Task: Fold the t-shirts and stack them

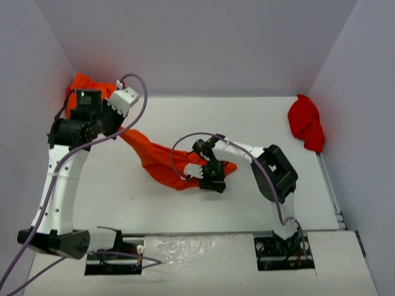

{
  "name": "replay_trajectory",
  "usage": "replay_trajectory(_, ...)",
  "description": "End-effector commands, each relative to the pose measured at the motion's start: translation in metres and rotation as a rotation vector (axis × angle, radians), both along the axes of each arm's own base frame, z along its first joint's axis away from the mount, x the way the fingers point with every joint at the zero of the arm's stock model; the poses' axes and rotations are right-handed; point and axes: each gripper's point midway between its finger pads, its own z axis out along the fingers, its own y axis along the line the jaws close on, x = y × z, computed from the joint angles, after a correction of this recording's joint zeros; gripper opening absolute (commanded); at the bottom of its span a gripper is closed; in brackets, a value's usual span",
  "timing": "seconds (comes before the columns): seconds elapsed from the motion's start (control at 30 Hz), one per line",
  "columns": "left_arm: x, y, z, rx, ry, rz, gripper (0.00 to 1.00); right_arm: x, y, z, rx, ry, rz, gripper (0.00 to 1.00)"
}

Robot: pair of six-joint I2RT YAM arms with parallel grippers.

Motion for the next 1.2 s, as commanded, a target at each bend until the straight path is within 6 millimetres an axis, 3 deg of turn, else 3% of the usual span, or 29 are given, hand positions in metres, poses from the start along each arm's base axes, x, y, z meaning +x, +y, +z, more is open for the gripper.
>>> replay_trajectory(0.0,-0.003,0.005,0.034,0.024,-0.108,-0.024,0.0,-0.014,-0.029,0.058,-0.055,-0.028,0.042,0.71)
replay_trajectory(0.03,-0.003,0.005,0.033,0.028,-0.105,-0.024,0.0,-0.005,-0.025,0.07,-0.036,-0.074,0.037,0.75)
replay_trajectory(0.17,0.001,0.008,0.02,0.057,-0.079,-0.03,0.0,0.042,-0.002,0.155,0.111,-0.329,0.012,0.82)
replay_trajectory(0.23,0.002,0.007,0.022,0.056,-0.086,-0.038,0.0,0.064,0.012,0.177,0.197,-0.404,0.006,0.82)
replay_trajectory(0.33,0.005,0.005,0.024,0.052,-0.093,-0.044,0.0,0.095,0.038,0.192,0.317,-0.463,-0.002,0.8)
replay_trajectory(0.4,0.007,0.006,0.027,0.049,-0.103,-0.035,0.0,0.111,0.059,0.191,0.398,-0.467,-0.006,0.79)
replay_trajectory(0.43,0.008,0.005,0.029,0.044,-0.109,-0.036,0.0,0.12,0.074,0.172,0.408,-0.424,0.002,0.77)
replay_trajectory(0.53,0.008,0.002,0.028,0.028,-0.105,-0.042,0.0,0.132,0.108,0.15,0.45,-0.364,0.019,0.73)
replay_trajectory(0.67,0.007,-0.002,0.029,0.013,-0.102,-0.057,0.0,0.148,0.137,0.123,0.485,-0.32,0.024,0.69)
replay_trajectory(0.77,0.006,-0.002,0.028,0.01,-0.098,-0.056,0.0,0.149,0.154,0.108,0.489,-0.299,0.034,0.7)
replay_trajectory(0.97,0.006,0.0,0.025,0.017,-0.097,-0.052,0.0,0.134,0.17,0.086,0.481,-0.246,0.072,0.71)
replay_trajectory(1.17,0.007,-0.001,0.029,0.018,-0.105,-0.054,0.0,0.117,0.164,0.074,0.446,-0.197,0.081,0.71)
